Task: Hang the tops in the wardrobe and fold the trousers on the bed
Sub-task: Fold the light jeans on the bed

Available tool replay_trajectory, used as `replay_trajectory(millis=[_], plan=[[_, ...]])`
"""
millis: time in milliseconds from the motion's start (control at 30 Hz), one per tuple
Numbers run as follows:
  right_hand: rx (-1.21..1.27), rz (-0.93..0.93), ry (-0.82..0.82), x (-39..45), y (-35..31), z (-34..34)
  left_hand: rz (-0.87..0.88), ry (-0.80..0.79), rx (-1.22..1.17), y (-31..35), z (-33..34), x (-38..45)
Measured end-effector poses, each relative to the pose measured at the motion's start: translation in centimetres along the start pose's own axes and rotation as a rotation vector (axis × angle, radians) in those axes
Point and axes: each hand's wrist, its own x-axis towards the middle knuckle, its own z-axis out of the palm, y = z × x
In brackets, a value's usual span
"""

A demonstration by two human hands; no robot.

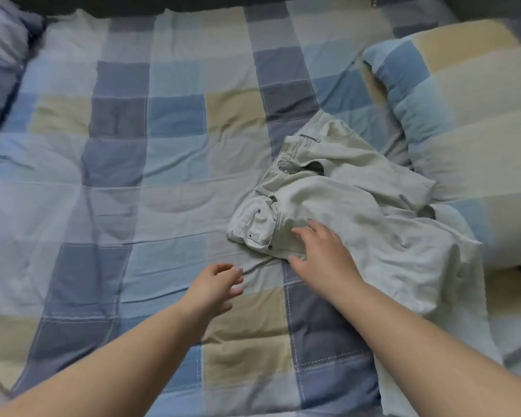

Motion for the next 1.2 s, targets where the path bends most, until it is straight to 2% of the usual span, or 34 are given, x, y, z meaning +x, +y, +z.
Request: replay_trajectory(millis=[100,200,267,367,433,567,633,733,767,900,1000,1067,1200], plan=[[-0.092,-0.028,0.034,5.1,1.5,1.7,-0.034,-0.037,-0.106,-0.7,1.7,4.3],[-0.038,-0.024,-0.057,8.5,1.5,3.6,-0.026,-0.021,-0.154,-0.8,2.2,7.2],[-0.130,-0.022,-0.085,9.8,1.3,5.2,-0.018,-0.006,-0.237,-0.2,2.3,9.2],[-0.225,0.046,0.019,11.0,1.5,6.7,-0.044,-0.026,-0.487,1.7,2.9,11.2],[-0.180,0.090,0.040,11.9,1.7,7.0,-0.042,-0.003,-0.590,2.6,3.3,12.2],[-0.042,0.096,-0.098,13.1,2.1,5.8,0.022,0.006,-0.642,3.0,4.1,13.1],[0.109,0.071,-0.155,12.6,2.1,5.0,0.061,-0.040,-0.598,3.1,4.3,12.8],[0.497,0.093,-0.272,10.3,1.6,4.8,0.126,-0.185,-0.563,3.6,4.6,11.6],[0.546,0.099,-0.316,9.3,1.3,5.0,0.146,-0.181,-0.556,3.5,4.8,11.2],[0.696,0.049,-0.391,6.6,0.7,5.5,0.302,0.164,-0.243,2.9,4.4,10.0],[0.820,0.053,-0.382,6.5,-0.2,3.7,0.483,0.291,0.000,3.6,2.7,8.5],[0.776,0.068,-0.350,6.7,-0.8,2.2,0.604,0.256,0.118,4.1,1.4,6.9],[0.395,-0.172,-0.033,7.1,-1.5,-1.6,0.783,0.145,0.436,4.9,-0.7,2.9]])
